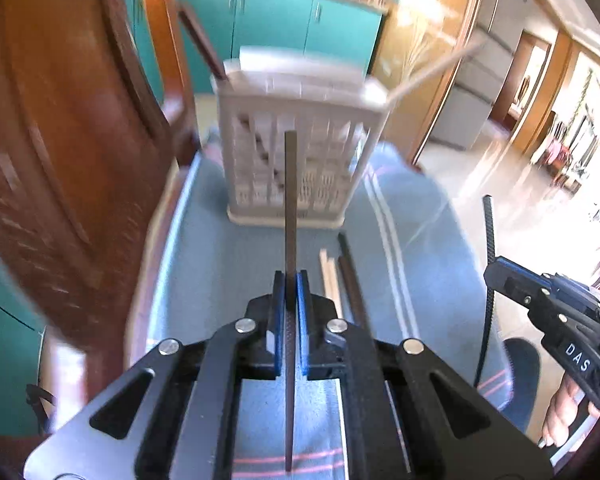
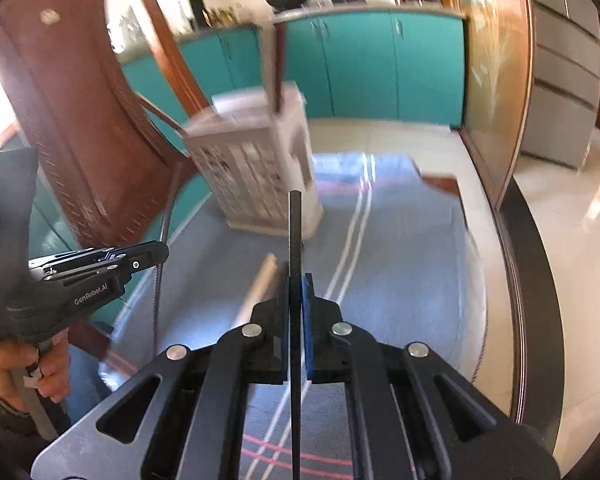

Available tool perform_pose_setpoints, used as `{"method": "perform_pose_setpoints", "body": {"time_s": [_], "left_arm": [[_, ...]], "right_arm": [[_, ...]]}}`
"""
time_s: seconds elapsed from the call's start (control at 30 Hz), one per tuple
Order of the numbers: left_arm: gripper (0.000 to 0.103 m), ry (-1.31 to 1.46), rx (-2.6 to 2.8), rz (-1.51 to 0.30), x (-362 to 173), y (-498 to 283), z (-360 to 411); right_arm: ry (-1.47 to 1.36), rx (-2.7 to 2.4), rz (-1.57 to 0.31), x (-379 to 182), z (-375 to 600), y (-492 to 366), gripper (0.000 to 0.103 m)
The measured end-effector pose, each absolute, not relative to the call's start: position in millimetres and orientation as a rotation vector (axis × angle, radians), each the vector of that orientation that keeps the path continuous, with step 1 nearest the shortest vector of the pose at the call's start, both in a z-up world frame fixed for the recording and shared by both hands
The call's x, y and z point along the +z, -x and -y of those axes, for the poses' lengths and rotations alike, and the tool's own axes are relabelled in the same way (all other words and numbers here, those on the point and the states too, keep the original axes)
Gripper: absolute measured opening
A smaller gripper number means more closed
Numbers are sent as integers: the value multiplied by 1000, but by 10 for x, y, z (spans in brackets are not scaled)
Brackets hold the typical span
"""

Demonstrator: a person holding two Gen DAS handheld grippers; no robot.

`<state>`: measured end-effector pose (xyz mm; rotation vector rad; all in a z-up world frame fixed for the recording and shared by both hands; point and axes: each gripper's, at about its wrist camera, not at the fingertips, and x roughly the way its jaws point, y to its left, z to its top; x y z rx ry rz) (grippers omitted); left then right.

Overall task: Organize utensils
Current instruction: 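Lift the black chopsticks upright in both tools over the white holder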

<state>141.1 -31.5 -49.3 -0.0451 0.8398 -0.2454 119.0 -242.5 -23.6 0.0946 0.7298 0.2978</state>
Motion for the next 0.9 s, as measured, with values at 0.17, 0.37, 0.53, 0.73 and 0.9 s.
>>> {"method": "perform_pose_setpoints", "body": {"time_s": [0.17,0.37,0.53,0.73,0.9], "left_arm": [[6,55,-240,-723,5,-1255,141],[6,56,-232,-590,594,-1337,35],[6,71,-184,-447,1130,-1518,47],[7,107,-110,-300,1426,-1731,74],[7,134,-45,-207,1506,-1927,130]], "right_arm": [[-82,337,-642,205,2424,-1069,7],[-116,379,-522,754,2433,-1202,7],[-134,347,-380,1264,2379,-1400,7],[-129,243,-222,1514,2278,-1737,7],[-117,211,-302,1162,2149,-2086,7]]}}
